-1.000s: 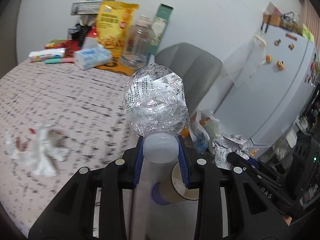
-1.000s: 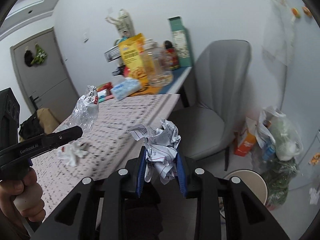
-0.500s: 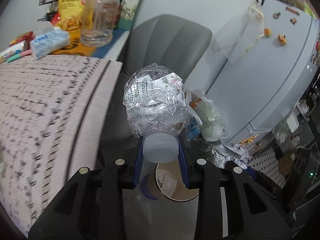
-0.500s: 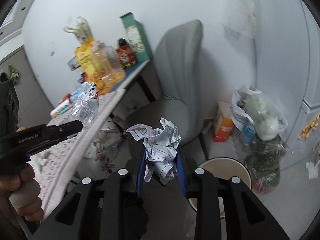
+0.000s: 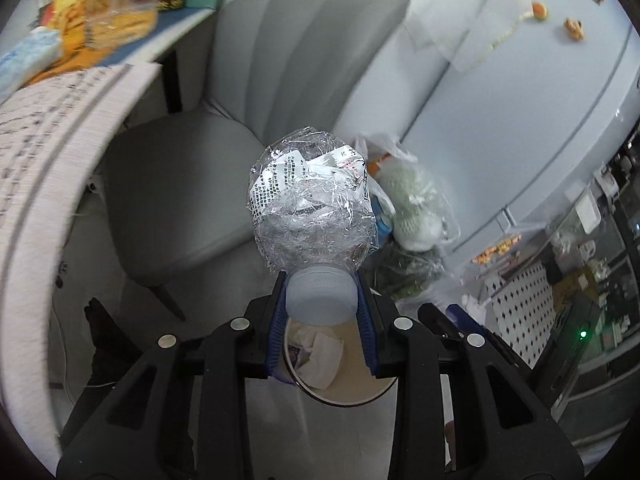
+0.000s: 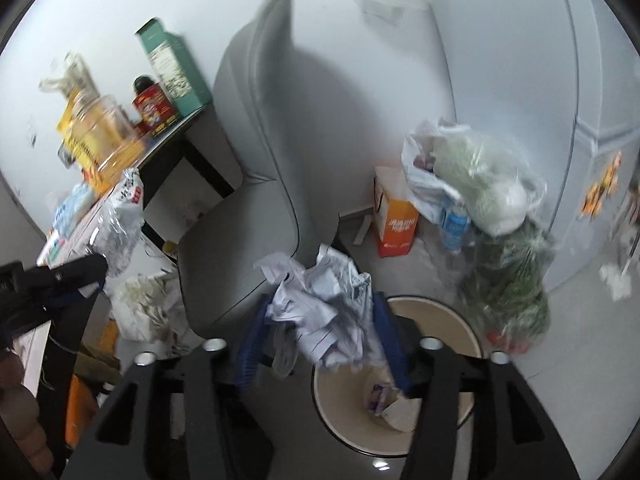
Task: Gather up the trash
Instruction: 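Open both tools over the beige bin to drop bottle and paper, then move both tools back to the table toward the tissue and folded paper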
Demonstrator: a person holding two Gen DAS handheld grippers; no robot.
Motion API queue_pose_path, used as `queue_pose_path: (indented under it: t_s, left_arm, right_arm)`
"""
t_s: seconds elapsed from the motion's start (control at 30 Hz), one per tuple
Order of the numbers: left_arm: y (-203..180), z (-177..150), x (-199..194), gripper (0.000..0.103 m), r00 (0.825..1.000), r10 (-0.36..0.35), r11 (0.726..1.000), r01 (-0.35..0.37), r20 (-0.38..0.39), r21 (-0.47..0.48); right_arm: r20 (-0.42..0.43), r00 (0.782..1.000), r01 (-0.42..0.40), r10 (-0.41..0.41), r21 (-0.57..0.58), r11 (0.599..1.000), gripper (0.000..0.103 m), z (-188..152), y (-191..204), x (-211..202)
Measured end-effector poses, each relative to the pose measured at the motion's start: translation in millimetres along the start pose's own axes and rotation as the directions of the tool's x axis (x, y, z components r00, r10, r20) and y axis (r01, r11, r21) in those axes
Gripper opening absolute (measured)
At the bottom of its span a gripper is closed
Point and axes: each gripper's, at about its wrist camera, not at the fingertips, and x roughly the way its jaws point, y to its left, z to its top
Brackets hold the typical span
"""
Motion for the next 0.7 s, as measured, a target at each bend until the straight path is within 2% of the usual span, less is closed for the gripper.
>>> queue_pose_path:
  t_s: [0.1, 0.17, 0.3, 0.33, 0.37, 0.4, 0.5, 0.63, 0.7]
  left_arm:
    - [-10.3, -4.0, 21.3, 0.032, 0.999, -0.026, 1.000, 0.026, -0.047, 0.005]
    - [-20.3, -8.1, 37.7, 0.032, 0.994, -0.060, 0.998, 0.060, -0.093, 0.006]
    - [-40.5, -16.7, 60.7, 0.035, 0.973, -0.136, 0.989, 0.145, -0.186, 0.032]
    - [-44.4, -17.2, 64.7, 0.040, 0.962, -0.177, 0.982, 0.186, -0.207, 0.026]
    - [-45.1, -17.3, 65.6, 0.059, 0.956, -0.201, 0.978, 0.209, -0.213, 0.015]
    - [-43.7, -16.1, 62.7, 0.072, 0.957, -0.213, 0.976, 0.217, -0.199, 0.000]
    - [-36.3, -10.3, 47.0, 0.076, 0.969, -0.191, 0.981, 0.194, -0.158, -0.002]
    - [-26.1, -4.7, 16.5, 0.078, 0.980, -0.164, 0.985, 0.168, -0.115, 0.026]
    - [-17.4, -2.3, -9.1, 0.082, 0.987, -0.141, 0.988, 0.145, -0.071, 0.051]
  right_arm:
    - [0.003, 1.000, 0.019, -0.019, 0.042, 0.999, 0.066, -4.4, -17.8, 0.5]
    - [0.000, 0.999, 0.035, -0.035, 0.062, 0.997, 0.066, -8.1, -29.3, -4.9]
    - [0.022, 0.996, 0.088, -0.090, 0.084, 0.993, 0.066, -14.2, -51.5, -31.2]
    - [0.026, 0.994, 0.100, -0.103, 0.088, 0.991, 0.066, -14.8, -55.6, -38.0]
    - [0.030, 0.993, 0.114, -0.117, 0.089, 0.989, 0.066, -16.0, -58.9, -45.4]
    - [0.036, 0.991, 0.124, -0.127, 0.089, 0.988, 0.067, -17.6, -61.7, -52.3]
    - [0.055, 0.989, 0.136, -0.141, 0.087, 0.987, 0.067, -21.7, -65.4, -69.9]
    - [0.065, 0.991, 0.108, -0.113, 0.084, 0.991, 0.068, -23.1, -56.9, -82.7]
    - [0.084, 0.993, 0.077, -0.083, 0.065, 0.995, 0.076, -22.8, -41.7, -89.2]
